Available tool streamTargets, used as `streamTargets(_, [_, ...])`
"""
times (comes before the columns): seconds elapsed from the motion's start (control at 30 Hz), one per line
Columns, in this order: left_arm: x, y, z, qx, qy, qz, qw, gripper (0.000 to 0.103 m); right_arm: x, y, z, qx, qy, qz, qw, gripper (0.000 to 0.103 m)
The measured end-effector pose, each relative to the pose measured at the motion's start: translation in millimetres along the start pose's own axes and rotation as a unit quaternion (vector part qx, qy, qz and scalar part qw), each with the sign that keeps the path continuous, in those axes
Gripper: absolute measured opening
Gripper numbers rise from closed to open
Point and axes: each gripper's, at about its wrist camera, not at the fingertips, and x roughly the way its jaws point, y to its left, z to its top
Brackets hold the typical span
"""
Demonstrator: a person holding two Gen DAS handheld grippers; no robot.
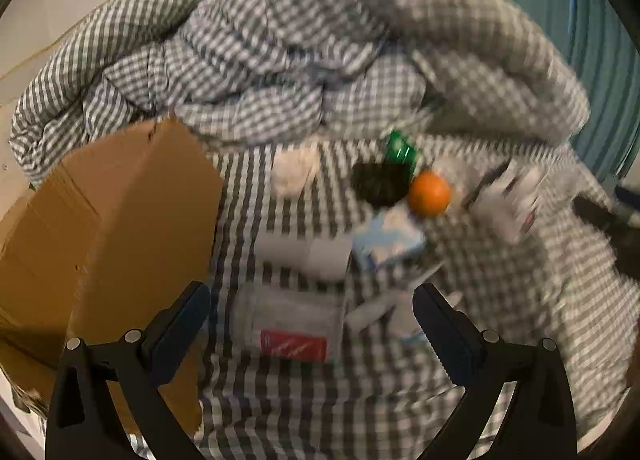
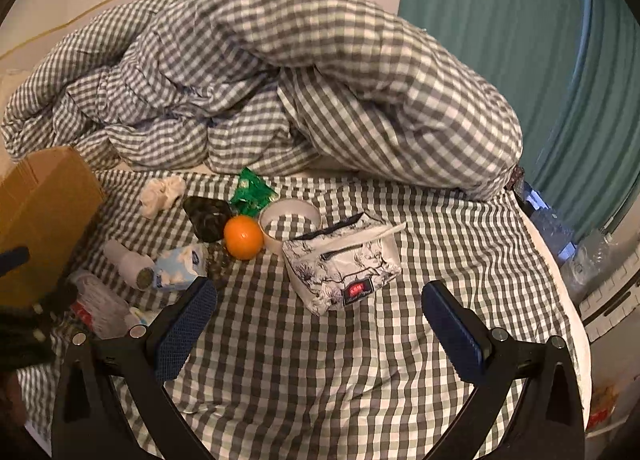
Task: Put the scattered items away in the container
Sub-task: 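Grasp the clear cotton-swab jar with the left gripper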
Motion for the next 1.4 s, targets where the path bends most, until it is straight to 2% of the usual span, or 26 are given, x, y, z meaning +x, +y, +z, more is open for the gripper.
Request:
streamTargets(0.1, [16.9,5.0,-12.2,-0.012,0.020,-0.007,0.9997,0.103,8.0,0.2,-5.0,0.002,0.009,0.006,1.000,0.103])
streamTargets(0.2, [25.6,8.4,-17.5,-0.018,0.020,-0.009,0.9996,0.103,14.3,3.8,-10.3,0.000,0.015,0.010,1.000,0.103])
streamTargets(0.37, [38.5,9.8,-16.0,-0.002,0.018,0.000,0.9998,0.103,22.7,11.9,-16.2,0.002,0.027,0.022,0.999,0.103])
streamTargets(0.7, [75.0,16.7,-18.2,0.022,0.025,-0.013,0.9993,0.103,32.9,28.6,-21.9,-0.010,0.042,0.031,0.999,0.103])
streamTargets(0.77, [77.9,15.1,-20.0,0.026,0.026,-0.021,0.9991,0.093,33.5,32.5,-22.9,-0.013,0.043,0.034,0.998,0.103])
streamTargets(0.8, [79.1,15.8,-20.5,0.025,0.026,-0.020,0.9991,0.092,33.7,34.4,-23.5,-0.014,0.043,0.035,0.998,0.103])
streamTargets(1.03, [74.8,22.2,-21.9,-0.004,0.023,-0.032,0.9992,0.090,36.5,44.2,-27.5,-0.024,0.049,0.043,0.998,0.103])
streamTargets(1.4, [35.5,23.7,-34.2,-0.033,0.009,-0.017,0.9993,0.090,49.0,80.5,-34.8,-0.053,0.058,0.124,0.989,0.102])
